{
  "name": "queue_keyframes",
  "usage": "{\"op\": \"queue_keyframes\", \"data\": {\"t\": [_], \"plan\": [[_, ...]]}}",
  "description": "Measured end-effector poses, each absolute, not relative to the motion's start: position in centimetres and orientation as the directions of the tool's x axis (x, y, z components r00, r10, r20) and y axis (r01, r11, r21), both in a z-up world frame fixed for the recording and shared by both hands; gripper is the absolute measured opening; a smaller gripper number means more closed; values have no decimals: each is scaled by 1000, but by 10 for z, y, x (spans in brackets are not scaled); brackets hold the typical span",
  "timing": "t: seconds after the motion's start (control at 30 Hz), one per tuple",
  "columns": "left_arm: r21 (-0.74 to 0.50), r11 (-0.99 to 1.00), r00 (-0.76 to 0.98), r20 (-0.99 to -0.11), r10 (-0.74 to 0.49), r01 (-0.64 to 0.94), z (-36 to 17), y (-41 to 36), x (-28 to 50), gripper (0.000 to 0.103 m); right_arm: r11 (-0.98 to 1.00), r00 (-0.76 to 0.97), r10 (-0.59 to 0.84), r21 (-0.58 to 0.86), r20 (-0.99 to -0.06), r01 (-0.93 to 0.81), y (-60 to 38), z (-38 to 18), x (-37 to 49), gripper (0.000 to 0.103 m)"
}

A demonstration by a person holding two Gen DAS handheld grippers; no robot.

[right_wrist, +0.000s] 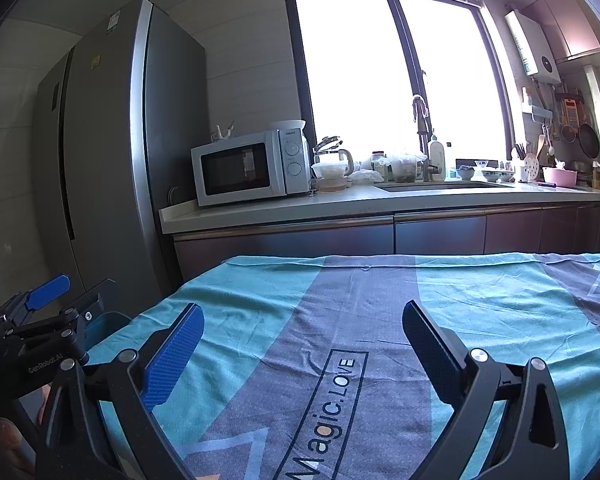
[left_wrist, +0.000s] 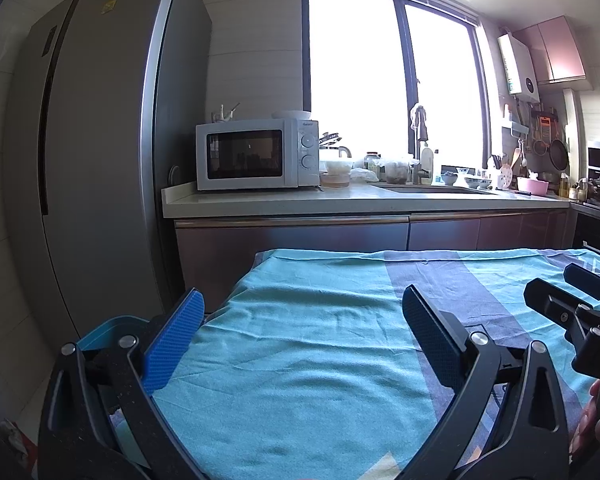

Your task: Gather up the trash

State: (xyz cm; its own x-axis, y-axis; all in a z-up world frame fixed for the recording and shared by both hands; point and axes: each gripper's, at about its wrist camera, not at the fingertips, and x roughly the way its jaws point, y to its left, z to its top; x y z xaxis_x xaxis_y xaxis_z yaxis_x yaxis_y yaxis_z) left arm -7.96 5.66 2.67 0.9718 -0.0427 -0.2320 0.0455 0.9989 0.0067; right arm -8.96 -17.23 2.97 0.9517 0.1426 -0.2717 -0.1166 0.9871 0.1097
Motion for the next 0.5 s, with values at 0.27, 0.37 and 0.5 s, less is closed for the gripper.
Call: {"op": "queue_keyframes", "data": {"t": [0.27,0.37,0.5], "plan": [[4,999,972,-232,-42,44,29,57,-80,98,987,953,141,107,-267,-116,-172,31,-90,96],[6,999,972,-230,-41,43,29,58,-80,98,987,953,141,107,-267,-117,-172,31,-90,96],[3,999,972,-230,-39,41,30,58,-80,98,988,954,140,106,-266,-115,-172,32,-91,96]]}}
